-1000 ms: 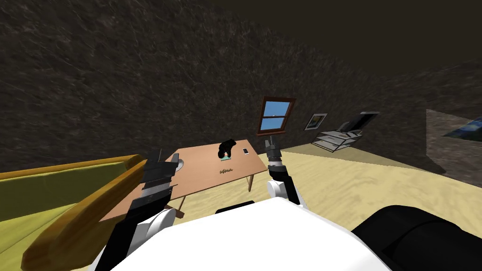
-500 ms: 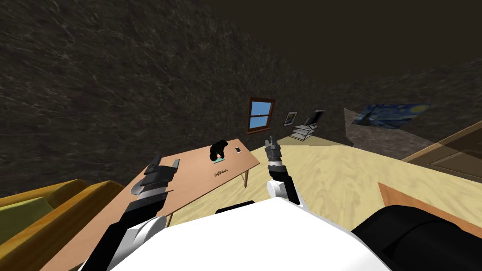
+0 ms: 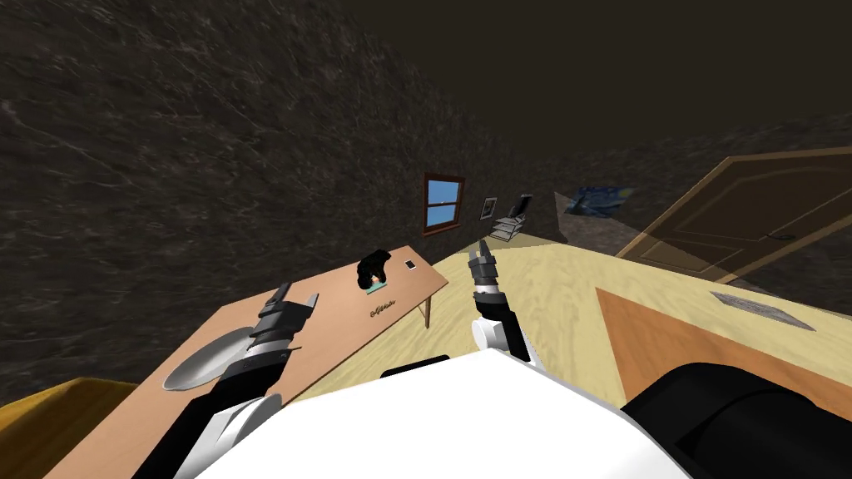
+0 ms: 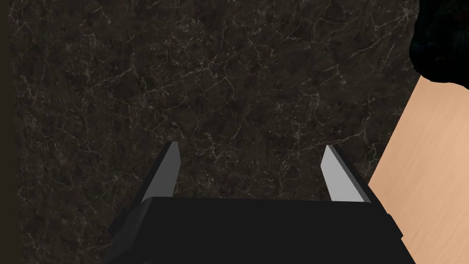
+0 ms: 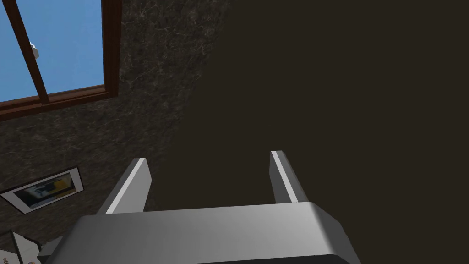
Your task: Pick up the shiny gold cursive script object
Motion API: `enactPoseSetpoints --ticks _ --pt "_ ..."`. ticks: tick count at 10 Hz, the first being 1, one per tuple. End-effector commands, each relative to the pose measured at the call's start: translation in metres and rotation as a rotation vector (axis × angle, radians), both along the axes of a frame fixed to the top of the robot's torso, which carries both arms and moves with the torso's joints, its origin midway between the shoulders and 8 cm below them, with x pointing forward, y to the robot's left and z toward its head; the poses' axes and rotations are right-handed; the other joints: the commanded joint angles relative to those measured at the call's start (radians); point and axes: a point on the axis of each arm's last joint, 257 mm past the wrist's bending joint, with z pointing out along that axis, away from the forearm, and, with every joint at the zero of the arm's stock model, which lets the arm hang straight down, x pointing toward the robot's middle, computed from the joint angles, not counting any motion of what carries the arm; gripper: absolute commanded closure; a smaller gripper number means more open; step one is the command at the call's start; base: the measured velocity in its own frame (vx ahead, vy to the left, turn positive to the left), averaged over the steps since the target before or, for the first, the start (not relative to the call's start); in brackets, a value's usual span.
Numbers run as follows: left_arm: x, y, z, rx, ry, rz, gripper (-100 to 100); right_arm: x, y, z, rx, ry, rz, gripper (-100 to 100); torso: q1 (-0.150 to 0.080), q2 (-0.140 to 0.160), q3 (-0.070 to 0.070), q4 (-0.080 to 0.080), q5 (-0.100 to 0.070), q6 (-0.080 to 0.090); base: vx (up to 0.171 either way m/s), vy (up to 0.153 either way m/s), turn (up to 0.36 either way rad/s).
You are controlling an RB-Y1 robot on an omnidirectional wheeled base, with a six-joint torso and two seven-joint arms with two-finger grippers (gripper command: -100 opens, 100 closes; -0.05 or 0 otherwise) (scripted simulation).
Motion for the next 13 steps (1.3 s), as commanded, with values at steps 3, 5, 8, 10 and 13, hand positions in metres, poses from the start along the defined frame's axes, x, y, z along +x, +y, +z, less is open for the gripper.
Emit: enactPoseSetpoints --ticks 3,5,8,10,13 --pt "-0.001 0.020 -0.049 -0.094 0.127 0.001 -100 0.000 0.000 0.000 0.000 0.000 0.000 0 0.000 -0.001 0.000 0.000 0.000 0.000 -0.024 0.036 -0.267" --pt "-0.004 0.029 -0.073 -0.140 0.191 0.004 -100 0.000 0.000 0.000 0.000 0.000 0.000 0 -0.001 -0.001 -0.001 0.000 0.000 0.001 -0.022 0.028 -0.345" --pt "-0.015 0.046 -0.124 -0.225 0.329 0.015 -100 0.000 0.000 0.000 0.000 0.000 0.000 0 -0.002 -0.002 -0.001 0.000 0.000 0.000 -0.008 0.012 -0.281" --pt "-0.024 0.055 -0.150 -0.274 0.400 0.024 -100 0.000 0.000 0.000 0.000 0.000 0.000 0 -0.002 -0.003 -0.002 -0.001 0.000 0.000 0.004 0.006 -0.322" --pt "-0.046 0.072 -0.200 -0.352 0.540 0.049 -100 0.000 0.000 0.000 0.000 0.000 0.000 0 -0.003 -0.004 -0.002 -0.001 -0.001 -0.001 0.016 -0.004 -0.243"
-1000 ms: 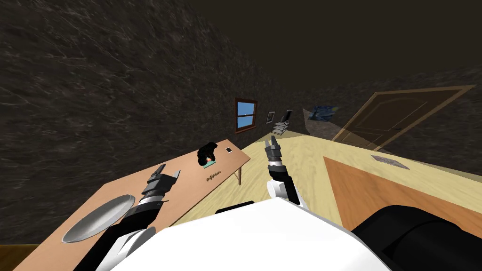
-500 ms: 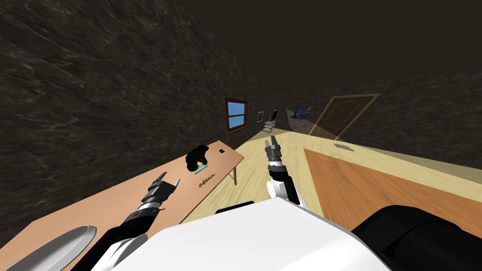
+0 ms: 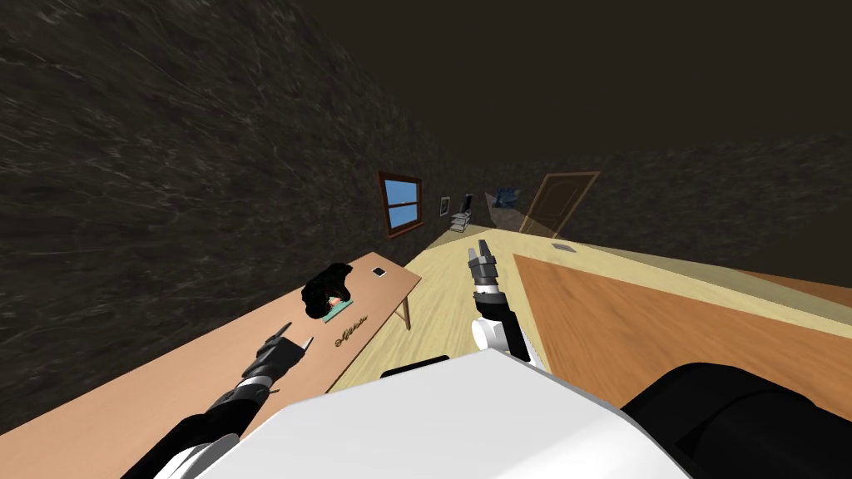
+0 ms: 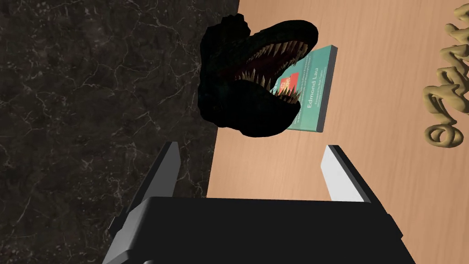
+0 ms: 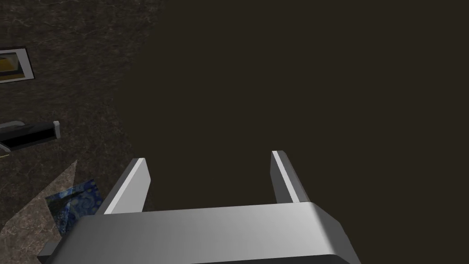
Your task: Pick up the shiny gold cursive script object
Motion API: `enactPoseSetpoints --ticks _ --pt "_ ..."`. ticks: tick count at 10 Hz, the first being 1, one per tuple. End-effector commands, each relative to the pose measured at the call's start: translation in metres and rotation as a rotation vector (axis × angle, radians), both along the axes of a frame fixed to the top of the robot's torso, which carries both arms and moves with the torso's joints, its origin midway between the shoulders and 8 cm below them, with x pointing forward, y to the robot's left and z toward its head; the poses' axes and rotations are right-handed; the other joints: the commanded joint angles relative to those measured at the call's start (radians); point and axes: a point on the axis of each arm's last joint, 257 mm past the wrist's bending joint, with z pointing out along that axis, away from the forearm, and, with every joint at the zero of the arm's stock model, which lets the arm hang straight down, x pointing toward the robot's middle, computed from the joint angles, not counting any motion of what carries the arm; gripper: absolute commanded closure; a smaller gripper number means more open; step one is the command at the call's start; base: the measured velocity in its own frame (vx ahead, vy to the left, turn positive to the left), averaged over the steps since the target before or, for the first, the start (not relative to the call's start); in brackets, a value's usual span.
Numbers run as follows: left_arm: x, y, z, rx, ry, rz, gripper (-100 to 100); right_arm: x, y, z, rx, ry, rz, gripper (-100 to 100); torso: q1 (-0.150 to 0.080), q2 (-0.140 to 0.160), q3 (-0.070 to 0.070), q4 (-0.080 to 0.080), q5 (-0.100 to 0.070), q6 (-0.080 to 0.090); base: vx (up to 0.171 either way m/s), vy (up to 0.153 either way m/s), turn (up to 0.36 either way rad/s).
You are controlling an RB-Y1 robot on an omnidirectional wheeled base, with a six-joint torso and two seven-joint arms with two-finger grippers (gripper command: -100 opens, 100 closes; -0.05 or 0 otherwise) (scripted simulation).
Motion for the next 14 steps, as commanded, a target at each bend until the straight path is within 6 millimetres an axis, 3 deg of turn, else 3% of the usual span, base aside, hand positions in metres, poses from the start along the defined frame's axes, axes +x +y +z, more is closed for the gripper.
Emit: enactPoseSetpoints --ticks 1,2,3,4,5,6,7,8,9,10,11,12,13,14 --pt "-0.006 0.000 -0.013 -0.031 0.042 0.006 -100 0.000 0.000 0.000 0.000 0.000 0.000 0 0.000 0.000 0.000 0.000 0.000 0.000 0.020 -0.003 -0.153" --pt "-0.019 0.009 -0.034 -0.067 0.104 0.021 -100 0.000 0.000 0.000 0.000 0.000 0.000 0 0.000 0.000 0.000 0.000 0.000 -0.001 0.032 -0.012 -0.268" --pt "-0.020 0.008 -0.037 -0.072 0.117 0.018 -100 0.000 0.000 0.000 0.000 0.000 0.000 0 0.000 -0.001 0.000 0.000 0.000 0.000 0.028 -0.005 -0.150" --pt "-0.035 0.017 -0.058 -0.108 0.181 0.035 -100 0.000 0.000 0.000 0.000 0.000 0.000 0 0.000 -0.001 0.000 0.000 0.000 -0.001 0.033 -0.009 -0.254" --pt "-0.036 0.016 -0.060 -0.111 0.191 0.032 -100 0.000 0.000 0.000 0.000 0.000 0.000 0 0.000 -0.001 -0.001 0.000 0.000 0.000 0.031 -0.009 -0.144" --pt "-0.052 0.024 -0.081 -0.142 0.260 0.047 -100 0.000 0.000 0.000 0.000 0.000 0.000 0 0.000 -0.001 -0.001 0.000 0.000 -0.001 0.049 -0.021 -0.245" --pt "-0.053 0.023 -0.082 -0.149 0.265 0.046 -100 0.000 0.000 0.000 0.000 0.000 0.000 0 -0.001 -0.002 -0.001 0.000 0.000 0.000 0.047 -0.012 -0.125" --pt "-0.071 0.030 -0.101 -0.184 0.336 0.061 -100 0.000 0.000 0.000 0.000 0.000 0.000 0 -0.001 -0.002 -0.001 0.000 0.000 -0.001 0.057 -0.018 -0.208" --pt "-0.071 0.030 -0.102 -0.184 0.339 0.061 -100 0.000 0.000 0.000 0.000 0.000 0.000 0 -0.001 -0.003 -0.001 -0.001 0.000 0.000 0.049 -0.013 -0.141" --pt "-0.090 0.038 -0.119 -0.216 0.403 0.079 -100 0.000 0.000 0.000 0.000 0.000 0.000 0 -0.001 -0.002 -0.001 0.000 0.000 -0.001 0.060 -0.015 -0.228" --pt "-0.091 0.037 -0.120 -0.219 0.411 0.077 -100 0.000 0.000 0.000 0.000 0.000 0.000 0 -0.001 -0.003 -0.002 -0.001 0.000 0.000 0.055 -0.010 -0.111" --pt "-0.110 0.042 -0.135 -0.249 0.480 0.091 -100 0.000 0.000 0.000 0.000 0.000 0.000 0 -0.001 -0.002 -0.001 -0.001 0.000 -0.001 0.063 -0.024 -0.193" --pt "-0.111 0.043 -0.136 -0.251 0.481 0.093 -100 0.000 0.000 0.000 0.000 0.000 0.000 0 -0.002 -0.003 -0.002 -0.001 0.000 -0.001 0.060 -0.020 -0.103" --pt "-0.130 0.051 -0.148 -0.276 0.538 0.113 -100 0.000 0.000 0.000 0.000 0.000 0.000 0 -0.002 -0.003 -0.002 -0.001 0.000 -0.001 0.077 -0.025 -0.187"
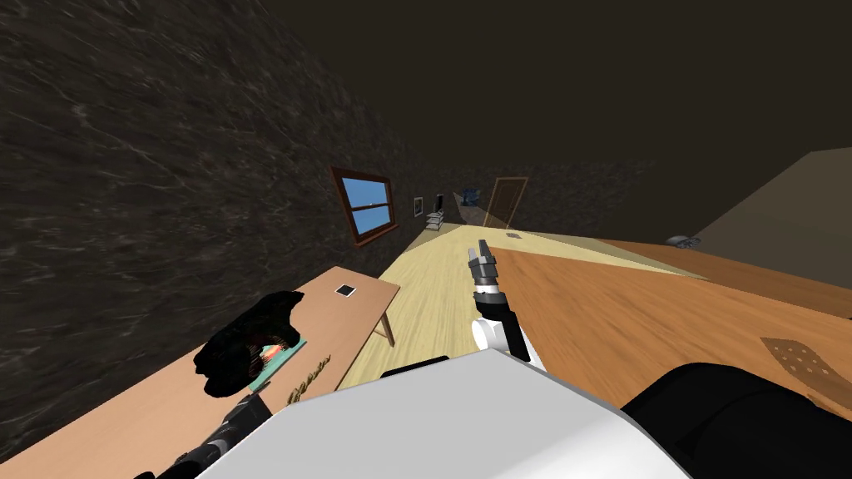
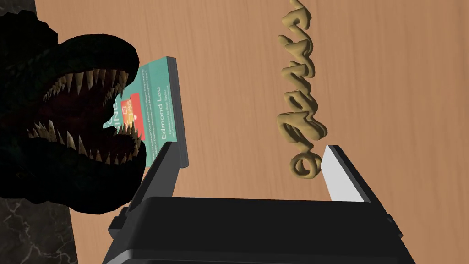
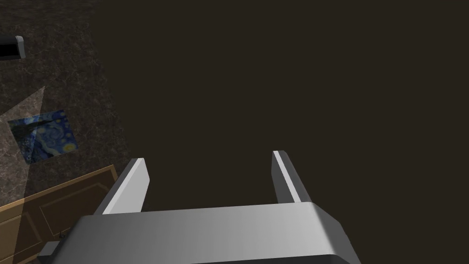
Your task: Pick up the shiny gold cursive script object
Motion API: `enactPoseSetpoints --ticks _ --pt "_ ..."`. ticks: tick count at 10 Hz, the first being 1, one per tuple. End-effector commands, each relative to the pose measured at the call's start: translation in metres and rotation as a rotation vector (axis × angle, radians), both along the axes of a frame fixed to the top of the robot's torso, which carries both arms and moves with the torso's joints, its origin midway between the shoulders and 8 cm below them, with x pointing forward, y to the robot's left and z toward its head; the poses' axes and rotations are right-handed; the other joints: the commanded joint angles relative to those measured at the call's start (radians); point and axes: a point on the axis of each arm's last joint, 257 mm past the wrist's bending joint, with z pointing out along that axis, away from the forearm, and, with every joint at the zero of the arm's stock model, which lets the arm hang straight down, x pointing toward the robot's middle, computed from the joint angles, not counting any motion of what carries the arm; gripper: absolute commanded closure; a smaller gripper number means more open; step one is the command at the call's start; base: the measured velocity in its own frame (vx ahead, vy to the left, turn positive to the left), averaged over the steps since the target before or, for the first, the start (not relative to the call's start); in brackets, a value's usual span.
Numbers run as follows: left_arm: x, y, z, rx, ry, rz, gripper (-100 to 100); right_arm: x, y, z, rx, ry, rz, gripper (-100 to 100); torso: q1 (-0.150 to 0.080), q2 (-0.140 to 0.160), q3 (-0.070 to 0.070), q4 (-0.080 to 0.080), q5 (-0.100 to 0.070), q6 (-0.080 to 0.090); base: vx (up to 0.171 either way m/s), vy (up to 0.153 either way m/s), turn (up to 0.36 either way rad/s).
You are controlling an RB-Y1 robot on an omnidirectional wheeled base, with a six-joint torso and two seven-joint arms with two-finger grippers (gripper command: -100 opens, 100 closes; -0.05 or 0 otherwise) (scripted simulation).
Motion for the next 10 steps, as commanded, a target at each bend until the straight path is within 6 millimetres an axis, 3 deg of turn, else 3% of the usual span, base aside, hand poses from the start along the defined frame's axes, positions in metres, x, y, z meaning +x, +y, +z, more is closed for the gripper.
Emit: enactPoseSetpoints --ticks 1,4,5,6,7,9,10 --pt "-0.012 0.001 -0.006 -0.021 0.043 0.006 -100 0.000 0.000 0.000 0.000 0.000 0.000 0 0.000 0.000 0.000 0.000 0.000 0.000 0.063 -0.011 -0.091" --pt "-0.052 0.014 -0.027 -0.068 0.161 0.039 -100 0.000 0.000 0.000 0.000 0.000 0.000 0 0.000 0.001 0.000 0.000 0.000 -0.001 0.069 -0.022 -0.130" --pt "-0.054 0.012 -0.029 -0.077 0.174 0.035 -100 0.000 0.000 0.000 0.000 0.000 0.000 0 0.000 0.000 0.000 0.000 0.000 0.000 0.071 -0.012 -0.071" --pt "-0.073 0.018 -0.036 -0.095 0.225 0.052 -100 0.000 0.000 0.000 0.000 0.000 0.000 0 0.000 0.000 0.000 0.000 0.000 -0.001 0.091 -0.028 -0.116" --pt "-0.075 0.016 -0.037 -0.102 0.235 0.049 -100 0.000 0.000 0.000 0.000 0.000 0.000 0 -0.001 -0.001 0.000 0.000 0.000 0.000 0.073 -0.019 -0.057" --pt "-0.112 0.026 -0.048 -0.140 0.336 0.079 -100 0.000 0.000 0.000 0.000 0.000 0.000 0 0.000 0.000 0.000 0.000 0.000 0.000 0.096 -0.025 -0.152" --pt "-0.115 0.024 -0.049 -0.148 0.347 0.076 -100 0.000 0.000 0.000 0.000 0.000 0.000 0 -0.001 -0.002 -0.001 0.000 0.000 0.000 0.101 -0.015 -0.034"
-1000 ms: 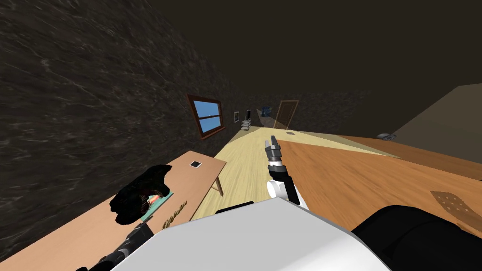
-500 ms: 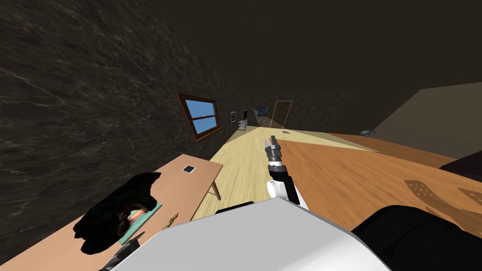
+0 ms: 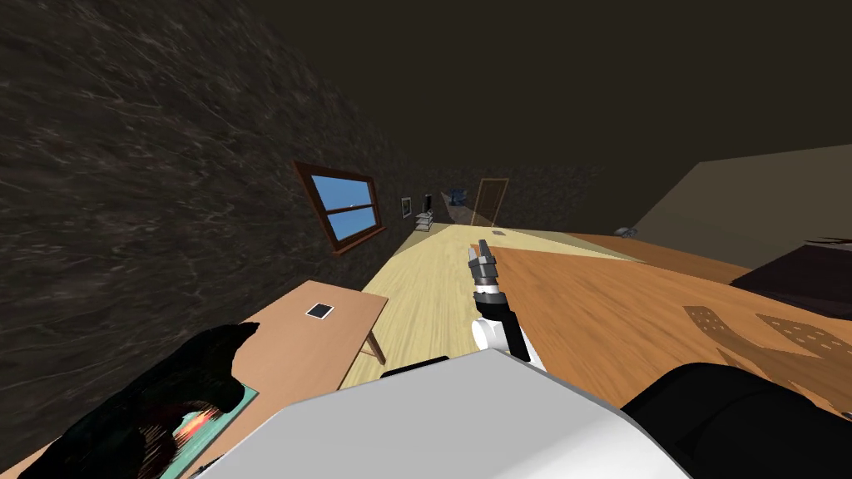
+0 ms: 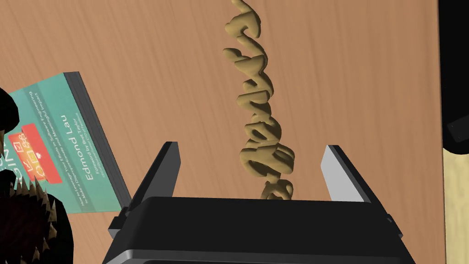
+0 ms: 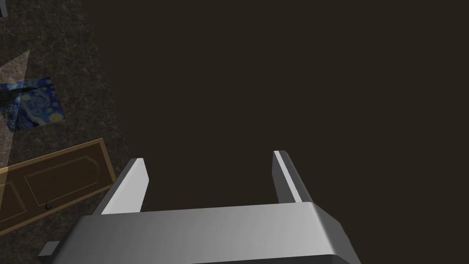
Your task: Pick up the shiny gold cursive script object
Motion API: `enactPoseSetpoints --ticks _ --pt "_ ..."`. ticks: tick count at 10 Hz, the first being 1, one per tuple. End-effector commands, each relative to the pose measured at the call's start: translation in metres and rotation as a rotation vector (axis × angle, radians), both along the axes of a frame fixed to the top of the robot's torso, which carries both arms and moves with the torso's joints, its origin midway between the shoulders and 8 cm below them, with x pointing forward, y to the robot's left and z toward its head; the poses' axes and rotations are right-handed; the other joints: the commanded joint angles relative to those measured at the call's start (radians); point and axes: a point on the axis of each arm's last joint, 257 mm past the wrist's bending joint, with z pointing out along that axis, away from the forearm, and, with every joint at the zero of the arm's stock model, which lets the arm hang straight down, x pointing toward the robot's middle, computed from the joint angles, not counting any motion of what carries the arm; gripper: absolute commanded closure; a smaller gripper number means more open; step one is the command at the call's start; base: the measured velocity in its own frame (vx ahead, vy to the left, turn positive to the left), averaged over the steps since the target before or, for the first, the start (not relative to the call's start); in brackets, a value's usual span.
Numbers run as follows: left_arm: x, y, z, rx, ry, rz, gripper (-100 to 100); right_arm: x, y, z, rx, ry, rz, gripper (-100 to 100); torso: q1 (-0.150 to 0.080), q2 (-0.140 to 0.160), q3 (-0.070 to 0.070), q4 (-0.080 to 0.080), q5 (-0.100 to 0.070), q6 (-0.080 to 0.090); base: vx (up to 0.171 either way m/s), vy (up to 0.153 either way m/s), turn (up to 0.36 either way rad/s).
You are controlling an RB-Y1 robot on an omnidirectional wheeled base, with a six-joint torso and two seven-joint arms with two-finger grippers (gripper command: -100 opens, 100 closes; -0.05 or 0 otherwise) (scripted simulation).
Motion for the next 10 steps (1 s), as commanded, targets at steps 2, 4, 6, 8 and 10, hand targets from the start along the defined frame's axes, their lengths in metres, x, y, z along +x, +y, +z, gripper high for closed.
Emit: enactPoseSetpoints --ticks 2,4,6,8,10 --pt "-0.023 0.004 -0.003 -0.028 0.064 0.014 -100 0.000 0.000 0.000 0.000 0.000 0.000 0 0.000 0.001 0.000 0.000 0.000 0.000 0.076 -0.011 -0.040" --pt "-0.055 0.007 -0.008 -0.064 0.151 0.035 -100 0.000 0.000 0.000 0.000 0.000 0.000 0 0.000 0.002 0.001 0.001 0.000 0.000 0.084 -0.017 -0.075" --pt "-0.081 0.009 -0.010 -0.092 0.217 0.052 -100 0.000 0.000 0.000 0.000 0.000 0.000 0 0.000 -0.001 -0.001 0.000 0.000 0.000 0.129 -0.016 -0.059" --pt "-0.102 0.010 -0.010 -0.115 0.272 0.066 -100 0.000 0.000 0.000 0.000 0.000 0.000 0 -0.001 -0.001 -0.001 0.000 0.000 0.000 0.108 -0.024 -0.030" --pt "-0.097 0.010 -0.011 -0.109 0.256 0.061 0 0.000 0.000 0.000 0.000 0.000 0.000 0 0.000 0.003 0.001 0.001 0.000 0.000 0.026 -0.006 -0.001"
